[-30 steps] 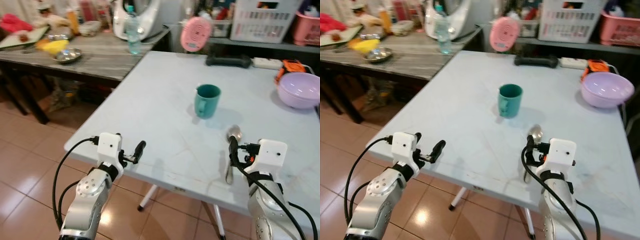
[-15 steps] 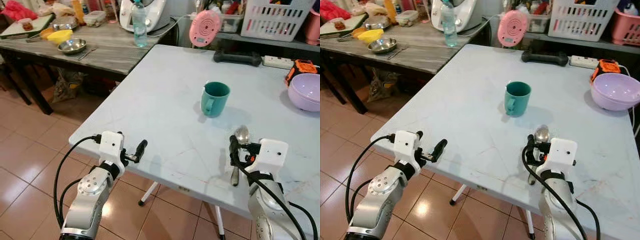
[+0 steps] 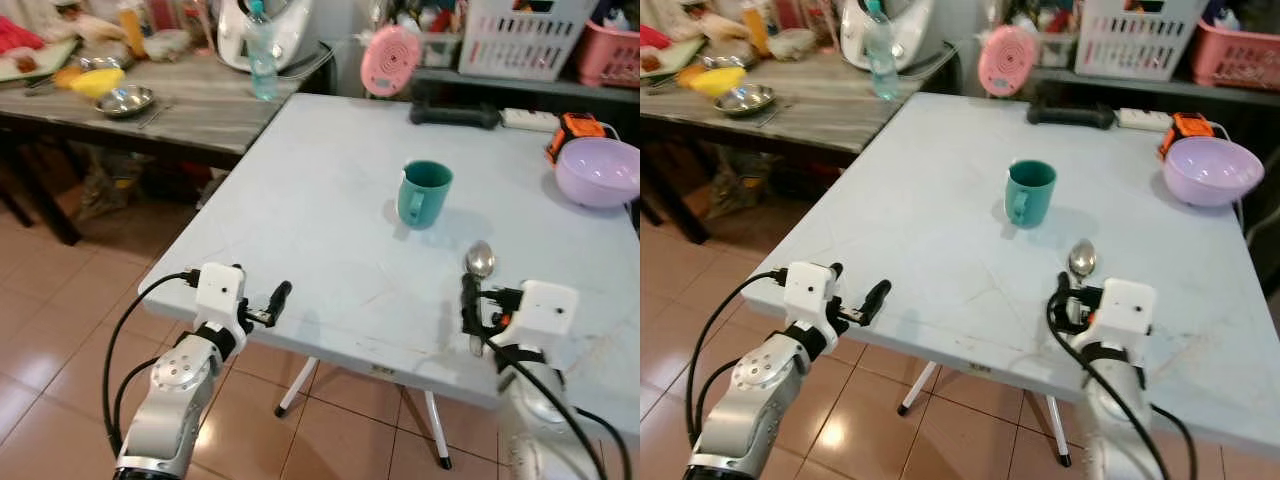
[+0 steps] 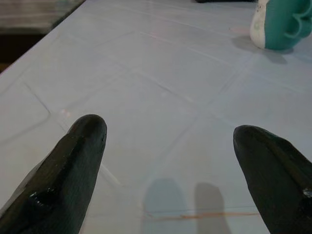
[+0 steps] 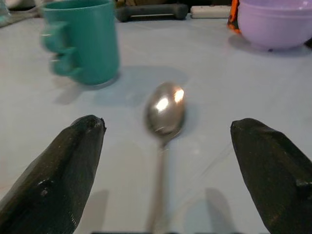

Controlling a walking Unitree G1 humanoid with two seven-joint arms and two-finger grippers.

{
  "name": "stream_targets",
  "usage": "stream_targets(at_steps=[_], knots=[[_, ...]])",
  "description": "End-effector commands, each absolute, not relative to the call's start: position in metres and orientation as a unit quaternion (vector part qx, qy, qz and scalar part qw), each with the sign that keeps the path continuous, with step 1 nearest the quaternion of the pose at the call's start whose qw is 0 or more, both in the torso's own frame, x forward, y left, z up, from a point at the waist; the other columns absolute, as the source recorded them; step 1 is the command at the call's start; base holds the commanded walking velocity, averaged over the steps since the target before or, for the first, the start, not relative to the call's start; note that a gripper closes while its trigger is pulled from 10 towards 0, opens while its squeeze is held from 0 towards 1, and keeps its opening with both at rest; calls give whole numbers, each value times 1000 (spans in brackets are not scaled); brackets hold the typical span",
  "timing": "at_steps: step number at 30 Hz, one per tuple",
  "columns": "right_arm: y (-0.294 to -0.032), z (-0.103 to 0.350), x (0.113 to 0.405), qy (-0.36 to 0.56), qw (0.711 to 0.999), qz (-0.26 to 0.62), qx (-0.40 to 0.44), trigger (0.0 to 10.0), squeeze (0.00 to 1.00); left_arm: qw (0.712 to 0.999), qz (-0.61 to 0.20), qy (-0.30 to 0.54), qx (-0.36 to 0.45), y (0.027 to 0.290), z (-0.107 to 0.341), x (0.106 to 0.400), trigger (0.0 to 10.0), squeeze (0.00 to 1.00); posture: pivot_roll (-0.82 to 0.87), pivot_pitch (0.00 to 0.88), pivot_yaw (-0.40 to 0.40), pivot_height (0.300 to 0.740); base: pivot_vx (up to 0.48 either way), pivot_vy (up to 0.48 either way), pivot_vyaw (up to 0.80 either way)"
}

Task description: Setting the table

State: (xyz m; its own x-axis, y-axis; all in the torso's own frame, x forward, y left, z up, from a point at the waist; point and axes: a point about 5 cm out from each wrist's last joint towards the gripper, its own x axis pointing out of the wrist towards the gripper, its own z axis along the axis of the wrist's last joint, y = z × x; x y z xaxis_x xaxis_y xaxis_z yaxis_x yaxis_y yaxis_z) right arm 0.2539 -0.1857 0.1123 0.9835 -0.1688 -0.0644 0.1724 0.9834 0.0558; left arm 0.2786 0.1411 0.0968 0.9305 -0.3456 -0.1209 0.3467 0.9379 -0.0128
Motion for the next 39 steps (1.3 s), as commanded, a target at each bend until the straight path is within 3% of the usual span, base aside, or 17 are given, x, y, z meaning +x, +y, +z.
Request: stream_targets(at_steps=[1,7,21,31,39], knots=[[-191,112,252,32,994,-98,29,10000,0,982,-179,59,9,140,99,279,10000,0,-65,53,72,740,0,360,-663],[-192,112,251,32,994,-100,28,10000,0,982,-180,59,11,140,99,279,10000,0,-66,58,73,740,0,355,-257],[-195,114,252,30,994,-104,23,10000,0,981,-189,42,0,132,102,273,10000,0,-63,63,68,740,0,0,0],[-213,121,258,24,989,-146,-19,10000,0,980,-198,29,-9,127,106,274,10000,0,-64,72,62,740,0,0,0],[-227,126,276,39,986,-160,-16,10000,0,953,-299,46,-9,104,105,270,10000,0,-83,91,61,740,0,0,0]])
